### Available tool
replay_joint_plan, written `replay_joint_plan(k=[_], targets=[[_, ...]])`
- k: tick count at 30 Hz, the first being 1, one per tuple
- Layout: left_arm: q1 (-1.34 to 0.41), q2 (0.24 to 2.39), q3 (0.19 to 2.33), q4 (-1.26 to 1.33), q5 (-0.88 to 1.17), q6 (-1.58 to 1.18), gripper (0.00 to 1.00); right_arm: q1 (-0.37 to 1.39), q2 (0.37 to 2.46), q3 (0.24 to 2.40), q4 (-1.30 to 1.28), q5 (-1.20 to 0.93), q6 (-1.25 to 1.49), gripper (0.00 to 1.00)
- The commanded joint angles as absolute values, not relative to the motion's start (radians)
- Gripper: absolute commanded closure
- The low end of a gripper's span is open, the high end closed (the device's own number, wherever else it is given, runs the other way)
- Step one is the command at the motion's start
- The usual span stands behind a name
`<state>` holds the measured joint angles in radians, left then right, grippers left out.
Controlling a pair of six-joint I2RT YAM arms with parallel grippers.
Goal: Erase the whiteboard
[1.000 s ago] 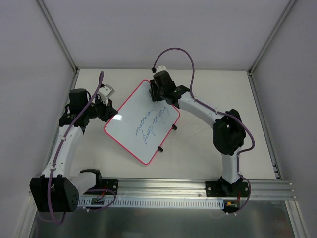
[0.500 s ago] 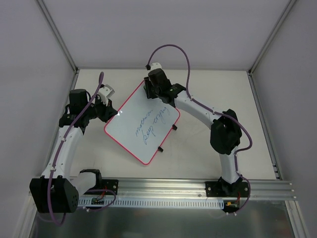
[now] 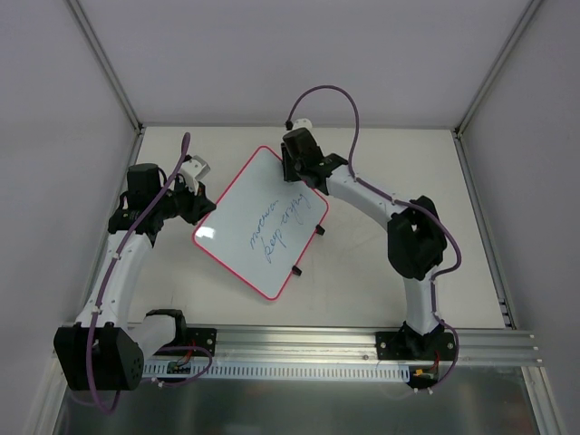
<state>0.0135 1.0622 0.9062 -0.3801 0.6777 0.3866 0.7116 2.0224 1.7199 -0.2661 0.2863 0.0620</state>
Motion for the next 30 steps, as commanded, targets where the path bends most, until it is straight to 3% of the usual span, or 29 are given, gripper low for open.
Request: replay_joint_plan(k=[1, 12, 22, 30], targets=[[0.006, 1.055, 0.908, -0.365, 0.715, 0.422, 1.0, 0.761, 1.994, 1.732, -0.223, 0.204, 0.043, 1.0], [0.006, 1.068, 0.914, -0.362, 0.686, 0.414, 1.0, 0.844, 1.97, 1.721, -0.175, 0.064, -0.022, 1.0], [0.005, 1.075, 0.926, -0.356, 0.666, 0.411, 1.0, 0.726, 1.798, 1.431, -0.17, 0.204, -0.003, 1.0], [0.005, 1.103, 0.953, -0.356, 0.686, 0.402, 1.0, 0.709, 1.75, 1.295, -0.083, 0.124, -0.032, 1.0]])
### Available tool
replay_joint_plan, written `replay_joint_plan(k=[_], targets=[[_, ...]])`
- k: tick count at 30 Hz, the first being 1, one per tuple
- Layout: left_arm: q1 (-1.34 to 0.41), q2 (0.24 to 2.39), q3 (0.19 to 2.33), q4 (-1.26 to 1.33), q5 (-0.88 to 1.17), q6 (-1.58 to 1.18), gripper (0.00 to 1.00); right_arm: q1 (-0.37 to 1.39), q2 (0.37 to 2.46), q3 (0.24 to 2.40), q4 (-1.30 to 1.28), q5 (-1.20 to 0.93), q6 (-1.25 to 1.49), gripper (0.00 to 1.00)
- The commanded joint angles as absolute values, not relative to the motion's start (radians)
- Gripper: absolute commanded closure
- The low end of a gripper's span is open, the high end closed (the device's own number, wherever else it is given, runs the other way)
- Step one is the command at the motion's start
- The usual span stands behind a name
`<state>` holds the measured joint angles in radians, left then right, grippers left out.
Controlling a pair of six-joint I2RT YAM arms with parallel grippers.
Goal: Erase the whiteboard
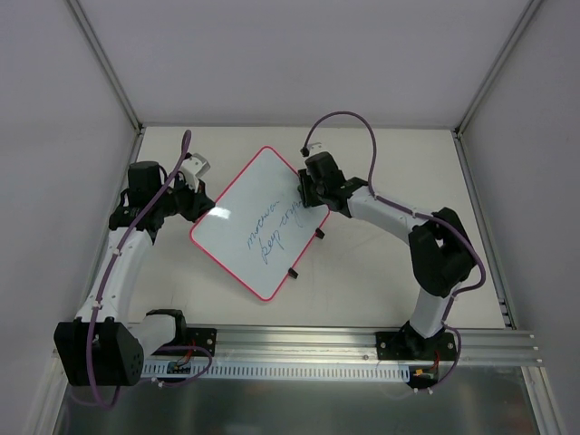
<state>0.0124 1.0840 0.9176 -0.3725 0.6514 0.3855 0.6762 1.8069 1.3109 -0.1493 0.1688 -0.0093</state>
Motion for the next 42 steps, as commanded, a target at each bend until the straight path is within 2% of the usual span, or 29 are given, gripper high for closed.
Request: replay_joint_plan(k=[1, 14, 18, 26, 35, 42], targets=[[0.006, 1.106, 0.954, -0.356, 0.687, 0.399, 1.0, 0.719, 1.752, 1.293, -0.071, 0.108, -0.052, 1.0], [-0.028, 1.101, 0.96, -0.354, 0.684, 0.383, 1.0, 1.04, 1.807, 1.339, -0.048, -0.063, -0.101, 1.0], [-0.029, 1.094, 0.956, -0.354, 0.684, 0.383, 1.0, 1.066, 1.819, 1.339, -0.051, -0.045, -0.084, 1.0], [-0.029, 1.062, 0.939, -0.356, 0.71, 0.414, 1.0, 0.954, 1.786, 1.361, -0.08, 0.19, -0.083, 1.0], [-0.029, 1.049, 0.916, -0.356, 0.739, 0.446, 1.0, 0.78, 1.778, 1.382, -0.084, 0.203, -0.051, 1.0], [-0.029, 1.054, 0.908, -0.356, 0.747, 0.453, 1.0, 0.707, 1.81, 1.339, -0.084, 0.19, -0.002, 1.0]])
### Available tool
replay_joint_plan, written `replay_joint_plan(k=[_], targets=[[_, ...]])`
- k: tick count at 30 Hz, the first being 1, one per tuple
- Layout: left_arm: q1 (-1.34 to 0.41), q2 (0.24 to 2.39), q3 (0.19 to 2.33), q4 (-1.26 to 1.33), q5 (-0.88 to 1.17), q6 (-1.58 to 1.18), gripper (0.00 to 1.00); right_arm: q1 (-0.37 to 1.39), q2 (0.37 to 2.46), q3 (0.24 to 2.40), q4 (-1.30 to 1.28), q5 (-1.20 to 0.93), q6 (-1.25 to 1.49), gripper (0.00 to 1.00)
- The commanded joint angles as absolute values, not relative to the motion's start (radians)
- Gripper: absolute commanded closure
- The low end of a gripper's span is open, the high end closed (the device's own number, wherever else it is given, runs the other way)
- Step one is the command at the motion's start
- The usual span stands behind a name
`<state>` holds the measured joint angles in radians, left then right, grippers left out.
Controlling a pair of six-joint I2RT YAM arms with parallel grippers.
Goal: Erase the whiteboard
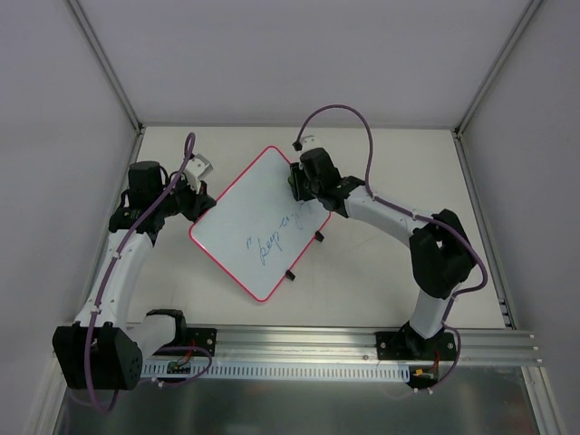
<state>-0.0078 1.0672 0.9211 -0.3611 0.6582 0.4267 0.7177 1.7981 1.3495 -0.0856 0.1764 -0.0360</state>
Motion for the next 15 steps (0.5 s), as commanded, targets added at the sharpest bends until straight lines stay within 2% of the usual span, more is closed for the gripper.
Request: replay_joint_plan(k=[1, 9, 15], targets=[[-0.029, 1.054, 0.91, -0.354, 0.746, 0.453, 1.0, 0.701, 1.813, 1.332, -0.083, 0.189, 0.029, 1.0], [-0.029, 1.046, 0.908, -0.354, 0.744, 0.451, 1.0, 0.66, 1.81, 1.267, -0.083, 0.248, 0.126, 1.0], [-0.029, 1.048, 0.902, -0.356, 0.745, 0.451, 1.0, 0.653, 1.799, 1.291, -0.086, 0.189, 0.103, 1.0]])
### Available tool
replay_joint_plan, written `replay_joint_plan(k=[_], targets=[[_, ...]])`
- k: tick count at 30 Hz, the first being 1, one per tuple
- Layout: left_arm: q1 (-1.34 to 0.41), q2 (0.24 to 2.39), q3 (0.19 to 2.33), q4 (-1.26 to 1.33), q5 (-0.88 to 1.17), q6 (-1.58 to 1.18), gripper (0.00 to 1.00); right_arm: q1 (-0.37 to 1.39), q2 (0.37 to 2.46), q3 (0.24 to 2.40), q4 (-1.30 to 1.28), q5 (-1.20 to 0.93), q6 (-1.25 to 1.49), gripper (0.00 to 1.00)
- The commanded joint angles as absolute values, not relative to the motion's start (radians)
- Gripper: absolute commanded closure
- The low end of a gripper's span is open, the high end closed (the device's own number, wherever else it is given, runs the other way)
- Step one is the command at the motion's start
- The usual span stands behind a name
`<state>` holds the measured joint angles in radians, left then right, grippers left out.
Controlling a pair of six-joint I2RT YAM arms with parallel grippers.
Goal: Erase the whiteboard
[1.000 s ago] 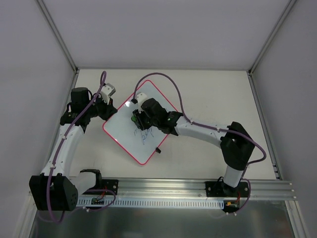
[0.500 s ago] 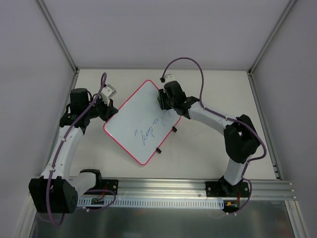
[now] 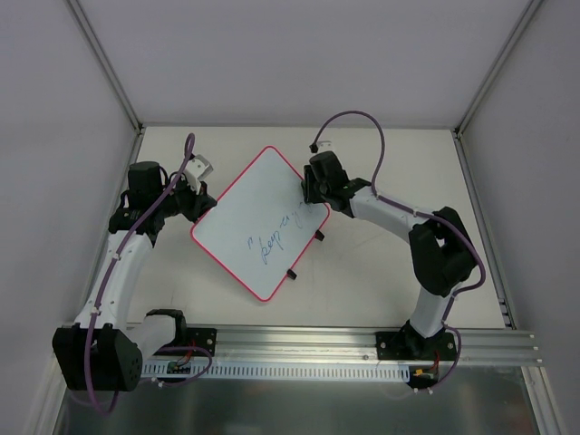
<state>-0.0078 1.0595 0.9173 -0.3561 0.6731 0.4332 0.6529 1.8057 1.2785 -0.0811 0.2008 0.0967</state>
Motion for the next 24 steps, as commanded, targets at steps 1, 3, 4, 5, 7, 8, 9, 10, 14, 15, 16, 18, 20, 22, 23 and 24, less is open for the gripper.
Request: replay_joint_plan(k=[1, 3, 4, 5, 7, 8, 9, 10, 14, 15, 16, 18, 20, 22, 23, 24], targets=[[-0.029, 1.049, 0.902, -0.356, 0.746, 0.451, 1.0, 0.657, 1.799, 1.299, -0.086, 0.173, 0.086, 1.0], [-0.029, 1.051, 0.905, -0.356, 0.746, 0.449, 1.0, 0.67, 1.799, 1.313, -0.086, 0.129, 0.066, 1.0], [-0.029, 1.052, 0.908, -0.356, 0.744, 0.446, 1.0, 0.681, 1.798, 1.327, -0.086, 0.118, 0.045, 1.0], [-0.029, 1.052, 0.911, -0.356, 0.744, 0.445, 1.0, 0.705, 1.798, 1.331, -0.084, 0.091, 0.034, 1.0], [-0.029, 1.057, 0.916, -0.354, 0.742, 0.442, 1.0, 0.739, 1.796, 1.341, -0.084, 0.072, 0.015, 1.0], [-0.029, 1.058, 0.916, -0.356, 0.742, 0.44, 1.0, 0.777, 1.795, 1.341, -0.084, 0.06, 0.008, 1.0], [-0.029, 1.063, 0.917, -0.354, 0.741, 0.433, 1.0, 0.801, 1.792, 1.342, -0.086, 0.054, -0.004, 1.0], [-0.029, 1.065, 0.92, -0.356, 0.741, 0.428, 1.0, 0.824, 1.792, 1.345, -0.084, 0.054, -0.023, 1.0], [-0.031, 1.072, 0.925, -0.354, 0.721, 0.403, 1.0, 0.964, 1.799, 1.342, -0.075, 0.064, -0.029, 1.0], [-0.031, 1.08, 0.927, -0.354, 0.712, 0.387, 1.0, 0.986, 1.801, 1.342, -0.072, 0.066, -0.026, 1.0], [-0.031, 1.084, 0.934, -0.354, 0.687, 0.374, 1.0, 1.008, 1.808, 1.341, -0.071, 0.071, -0.023, 1.0], [-0.031, 1.097, 0.94, -0.354, 0.673, 0.347, 1.0, 1.063, 1.813, 1.338, -0.072, 0.098, -0.006, 1.0], [-0.031, 1.097, 0.939, -0.353, 0.66, 0.33, 1.0, 1.109, 1.812, 1.332, -0.071, 0.138, -0.003, 1.0], [-0.032, 1.092, 0.936, -0.353, 0.657, 0.311, 1.0, 1.13, 1.812, 1.321, -0.072, 0.164, 0.04, 1.0], [-0.034, 1.089, 0.934, -0.353, 0.654, 0.31, 1.0, 1.147, 1.812, 1.316, -0.071, 0.173, 0.046, 1.0], [-0.035, 1.082, 0.933, -0.353, 0.649, 0.305, 1.0, 1.155, 1.812, 1.313, -0.072, 0.182, 0.052, 1.0]])
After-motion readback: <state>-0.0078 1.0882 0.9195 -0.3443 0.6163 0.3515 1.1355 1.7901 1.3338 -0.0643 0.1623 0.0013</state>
